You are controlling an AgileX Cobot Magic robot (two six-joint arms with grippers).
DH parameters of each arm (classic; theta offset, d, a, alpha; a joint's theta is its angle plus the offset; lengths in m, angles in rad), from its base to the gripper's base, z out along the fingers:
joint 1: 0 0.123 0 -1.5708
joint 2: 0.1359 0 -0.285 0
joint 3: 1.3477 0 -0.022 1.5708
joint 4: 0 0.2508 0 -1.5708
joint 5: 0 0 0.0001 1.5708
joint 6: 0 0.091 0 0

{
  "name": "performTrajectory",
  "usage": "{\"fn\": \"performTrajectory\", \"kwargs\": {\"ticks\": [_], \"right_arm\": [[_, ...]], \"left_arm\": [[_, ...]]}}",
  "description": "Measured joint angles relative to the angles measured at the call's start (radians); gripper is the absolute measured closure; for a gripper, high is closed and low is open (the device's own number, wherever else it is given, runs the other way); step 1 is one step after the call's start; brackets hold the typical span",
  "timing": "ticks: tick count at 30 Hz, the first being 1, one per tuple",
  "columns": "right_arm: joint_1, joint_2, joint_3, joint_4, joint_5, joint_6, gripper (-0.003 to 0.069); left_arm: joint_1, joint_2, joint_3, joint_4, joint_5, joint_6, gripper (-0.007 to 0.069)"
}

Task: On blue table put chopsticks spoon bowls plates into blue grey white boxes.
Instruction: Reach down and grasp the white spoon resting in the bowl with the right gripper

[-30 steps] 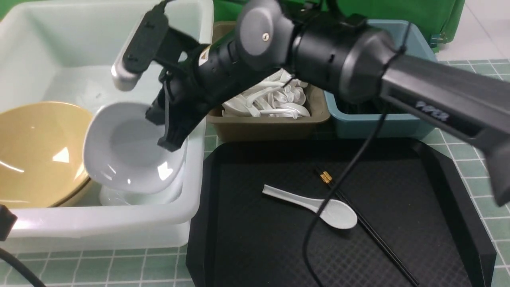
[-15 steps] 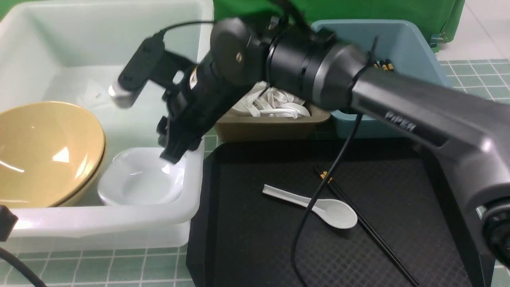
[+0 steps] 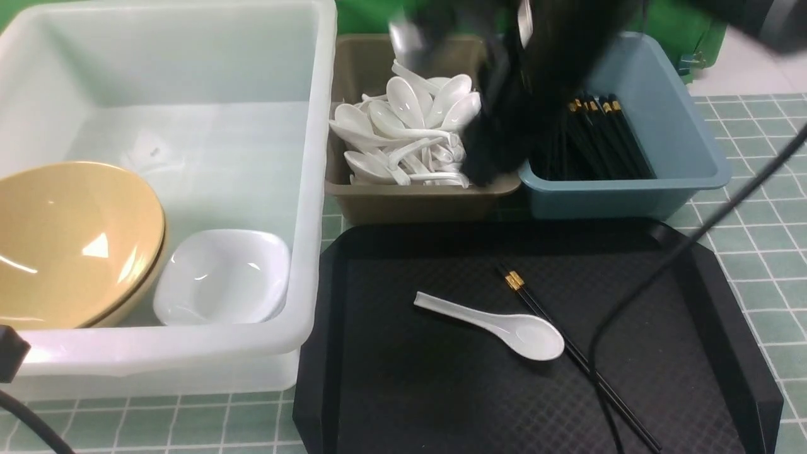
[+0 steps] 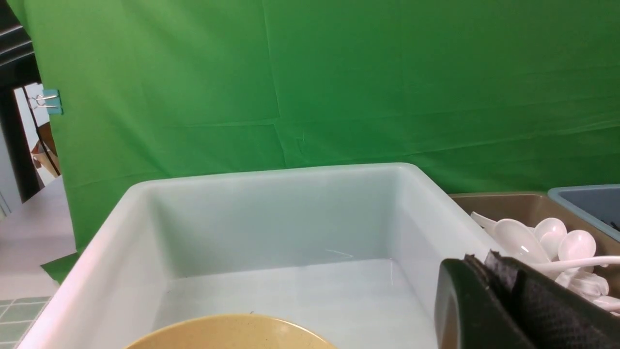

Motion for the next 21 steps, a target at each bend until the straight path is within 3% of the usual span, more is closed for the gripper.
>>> {"fn": "performTrajectory", "kwargs": {"ticks": [4,9,13,14,19,21], "right_arm": [[0.010,0.036,0.233,0.008,-0.187,-0.008,0.0298],[0.017,0.099,0.288,0.020,-0.359,-0.006,0.0298],[0.017,0.124,0.285,0.028,-0.397,-0.004,0.0323],[0.017,0.129,0.285,0.031,-0.397,-0.004,0.0340],[0.026,0.127,0.270,0.052,-0.361,-0.030,0.0555],[0.026,0.123,0.260,0.074,-0.337,-0.044,0.0563]], "left_arm": [[0.000,0.000,0.000,-0.001,0.000,-0.024,0.0622],[0.000,0.000,0.000,-0.001,0.000,-0.027,0.0622],[0.000,0.000,0.000,-0.001,0.000,-0.027,0.0622],[0.000,0.000,0.000,-0.001,0.000,-0.027,0.0622],[0.000,0.000,0.000,-0.001,0.000,-0.027,0.0622],[0.000,0.000,0.000,-0.001,0.000,-0.028,0.0622]]}}
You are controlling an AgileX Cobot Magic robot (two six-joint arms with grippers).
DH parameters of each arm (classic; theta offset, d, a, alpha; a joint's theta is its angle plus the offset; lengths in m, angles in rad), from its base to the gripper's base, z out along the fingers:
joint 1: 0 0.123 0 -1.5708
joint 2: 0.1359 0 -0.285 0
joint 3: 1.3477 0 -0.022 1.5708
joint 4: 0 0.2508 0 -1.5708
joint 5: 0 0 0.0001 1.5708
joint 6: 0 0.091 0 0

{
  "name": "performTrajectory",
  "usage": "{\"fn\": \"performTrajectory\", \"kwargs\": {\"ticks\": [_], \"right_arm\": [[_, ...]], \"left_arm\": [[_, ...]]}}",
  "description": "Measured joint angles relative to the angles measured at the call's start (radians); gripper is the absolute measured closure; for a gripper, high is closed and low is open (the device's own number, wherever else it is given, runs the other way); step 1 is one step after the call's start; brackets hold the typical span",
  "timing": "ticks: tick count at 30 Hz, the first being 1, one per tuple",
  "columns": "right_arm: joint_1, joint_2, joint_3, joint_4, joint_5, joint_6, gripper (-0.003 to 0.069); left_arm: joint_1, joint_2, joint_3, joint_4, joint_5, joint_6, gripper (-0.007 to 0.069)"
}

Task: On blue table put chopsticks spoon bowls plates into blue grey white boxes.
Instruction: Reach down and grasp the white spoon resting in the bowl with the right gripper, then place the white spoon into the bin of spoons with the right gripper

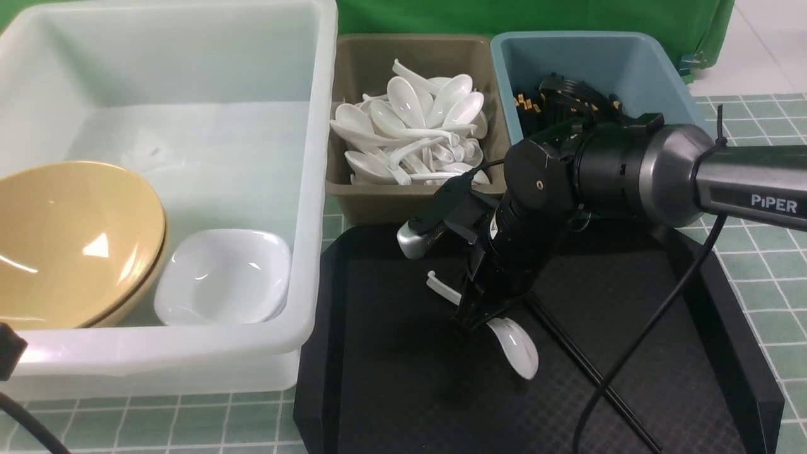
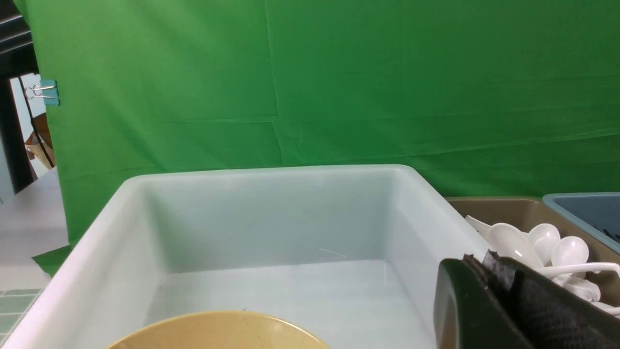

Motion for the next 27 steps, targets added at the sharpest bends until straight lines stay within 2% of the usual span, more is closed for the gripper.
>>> {"fn": "performTrajectory", "kwargs": {"ticks": [4,8,14,16,22,27], "right_arm": [[0.000,-0.034,-0.064,0.086,0.054,-0.044,0.0563],[0.000,-0.087,-0.189,0.113,-0.025,-0.069,0.0563],[-0.022,-0.022,-0.337,0.133,-0.585,-0.087,0.0561],[-0.048,0.054,-0.364,0.134,-0.687,-0.090,0.0537],[-0.114,0.164,-0.394,0.134,-0.639,-0.063,0.0381],[-0.140,0.138,-0.404,0.133,-0.506,-0.030,0.0282]], "left_arm": [[0.000,0.000,0.000,0.000,0.000,-0.003,0.0622],[0.000,0.000,0.000,0.000,0.000,-0.003,0.0622],[0.000,0.000,0.000,0.000,0.000,-0.003,0.0622],[0.000,0.000,0.000,0.000,0.003,-0.003,0.0622],[0.000,0.000,0.000,0.000,0.016,-0.004,0.0622],[0.000,0.000,0.000,0.000,0.016,-0.004,0.0622]]}}
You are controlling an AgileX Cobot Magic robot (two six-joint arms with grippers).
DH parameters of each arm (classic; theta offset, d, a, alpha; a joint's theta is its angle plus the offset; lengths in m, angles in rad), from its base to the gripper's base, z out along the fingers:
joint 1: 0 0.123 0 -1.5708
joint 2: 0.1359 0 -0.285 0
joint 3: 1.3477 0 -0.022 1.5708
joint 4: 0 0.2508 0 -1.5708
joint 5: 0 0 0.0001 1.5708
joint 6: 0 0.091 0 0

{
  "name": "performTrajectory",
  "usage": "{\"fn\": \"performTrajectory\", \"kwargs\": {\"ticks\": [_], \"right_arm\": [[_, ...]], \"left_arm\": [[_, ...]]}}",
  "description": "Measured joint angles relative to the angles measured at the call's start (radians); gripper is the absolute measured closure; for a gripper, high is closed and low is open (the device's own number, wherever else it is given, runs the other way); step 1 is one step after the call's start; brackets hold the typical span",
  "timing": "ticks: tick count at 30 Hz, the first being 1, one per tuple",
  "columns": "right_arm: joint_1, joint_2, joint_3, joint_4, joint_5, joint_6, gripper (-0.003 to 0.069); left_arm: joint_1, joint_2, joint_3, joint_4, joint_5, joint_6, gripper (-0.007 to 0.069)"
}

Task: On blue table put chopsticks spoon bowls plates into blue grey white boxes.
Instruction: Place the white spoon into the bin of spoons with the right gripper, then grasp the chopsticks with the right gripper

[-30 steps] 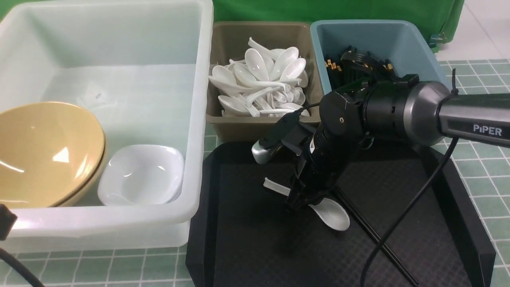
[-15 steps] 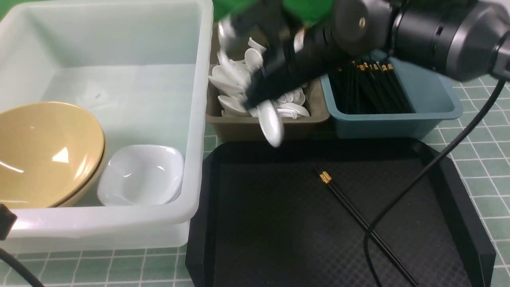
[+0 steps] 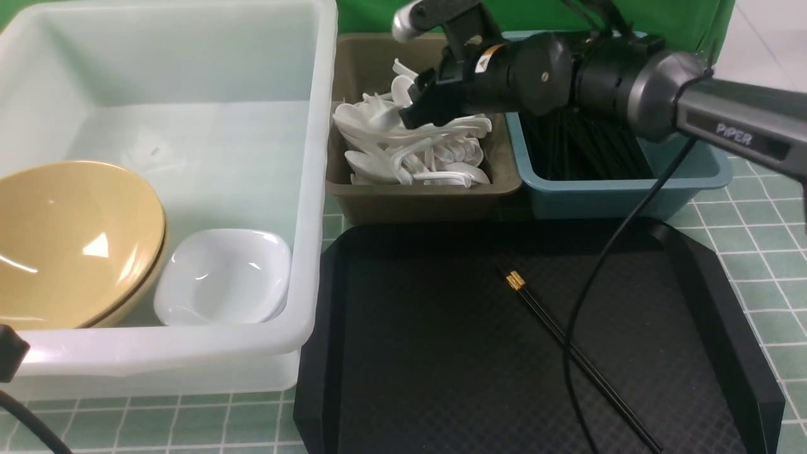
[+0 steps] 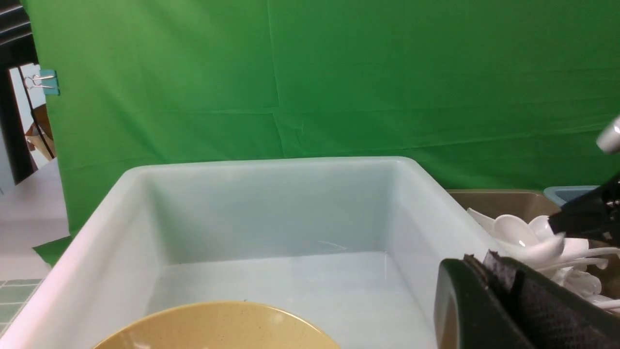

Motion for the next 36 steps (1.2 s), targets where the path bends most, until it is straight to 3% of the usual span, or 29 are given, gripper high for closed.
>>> {"fn": "performTrajectory", "kwargs": {"ticks": [2,8,9,11,14,18,22,29,33,36], "right_arm": [[-0.001,-0.031,-0.006,-0.002,0.063,0.000,0.0267],[-0.005,-0.286,-0.028,-0.127,0.499,0.075,0.0272],[-0.005,-0.292,-0.027,-0.132,0.499,0.080,0.0272],[-0.009,-0.338,0.024,-0.177,0.682,0.144,0.0282],[-0.005,-0.342,0.210,-0.196,0.784,0.182,0.0286],[0.026,-0.325,0.482,-0.199,0.698,0.190,0.0287],[0.034,-0.325,0.612,-0.199,0.571,0.200,0.0300],[0.034,-0.303,0.657,-0.200,0.471,0.205,0.0398],[0.034,-0.269,0.659,-0.201,0.455,0.205,0.0503],[0.034,-0.269,0.659,-0.201,0.455,0.205,0.0521]], "left_arm": [[0.000,0.000,0.000,0.000,0.000,-0.002,0.0622],[0.000,0.000,0.000,0.000,-0.010,-0.003,0.0622],[0.000,0.000,0.000,0.000,-0.010,-0.003,0.0622],[0.000,0.000,0.000,0.000,-0.020,-0.004,0.0622],[0.000,0.000,0.000,0.000,-0.027,-0.010,0.0622],[0.000,0.000,0.000,0.000,-0.027,-0.010,0.0622],[0.000,0.000,0.000,0.000,-0.025,-0.011,0.0622],[0.000,0.000,0.000,0.000,-0.013,-0.011,0.0622],[0.000,0.000,0.000,0.000,-0.008,-0.011,0.0622],[0.000,0.000,0.000,0.000,-0.008,-0.011,0.0622]]}}
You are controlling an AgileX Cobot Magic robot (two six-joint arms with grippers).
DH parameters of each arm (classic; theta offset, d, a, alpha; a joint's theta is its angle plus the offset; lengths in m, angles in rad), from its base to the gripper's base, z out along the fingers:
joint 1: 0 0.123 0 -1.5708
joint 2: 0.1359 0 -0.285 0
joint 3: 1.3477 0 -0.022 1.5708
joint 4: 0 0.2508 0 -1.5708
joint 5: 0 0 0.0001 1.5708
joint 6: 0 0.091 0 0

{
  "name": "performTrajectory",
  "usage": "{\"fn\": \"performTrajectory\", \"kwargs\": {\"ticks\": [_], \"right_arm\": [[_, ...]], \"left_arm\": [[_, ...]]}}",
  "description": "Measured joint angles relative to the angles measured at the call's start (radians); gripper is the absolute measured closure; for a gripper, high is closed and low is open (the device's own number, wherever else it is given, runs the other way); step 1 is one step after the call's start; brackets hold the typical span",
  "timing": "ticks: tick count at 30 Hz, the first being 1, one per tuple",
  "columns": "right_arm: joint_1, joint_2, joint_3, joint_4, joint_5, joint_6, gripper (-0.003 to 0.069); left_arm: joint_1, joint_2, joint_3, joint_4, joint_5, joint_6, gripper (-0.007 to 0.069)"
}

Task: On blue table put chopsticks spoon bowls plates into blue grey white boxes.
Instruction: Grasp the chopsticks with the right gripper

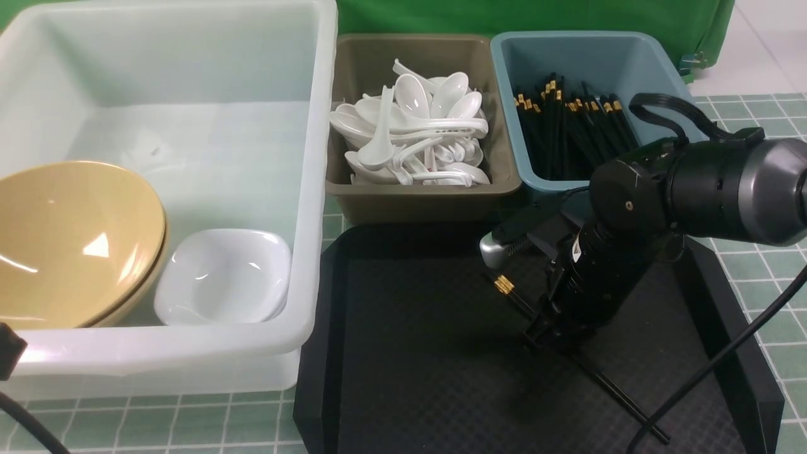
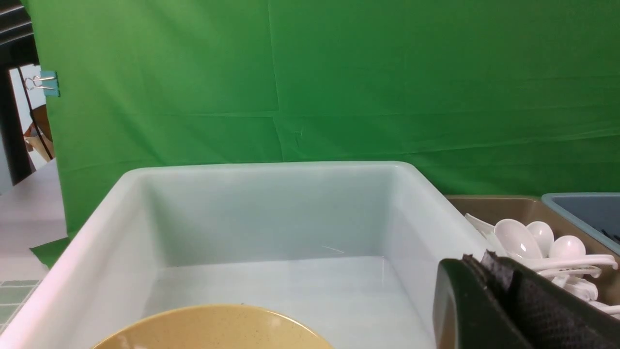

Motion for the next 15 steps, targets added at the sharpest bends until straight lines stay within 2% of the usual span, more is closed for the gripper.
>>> {"fn": "performTrajectory", "kwargs": {"ticks": [10,13,15], "right_arm": [[0.000,-0.006,-0.004,0.013,0.013,-0.027,0.0520],[0.000,-0.047,-0.003,0.029,0.025,-0.034,0.0600],[0.000,-0.073,-0.003,0.030,0.025,-0.035,0.0620]], "left_arm": [[0.000,0.000,0.000,0.000,0.001,0.000,0.0622],[0.000,0.000,0.000,0.000,0.001,-0.002,0.0622],[0.000,0.000,0.000,0.000,0.001,-0.002,0.0622]]}}
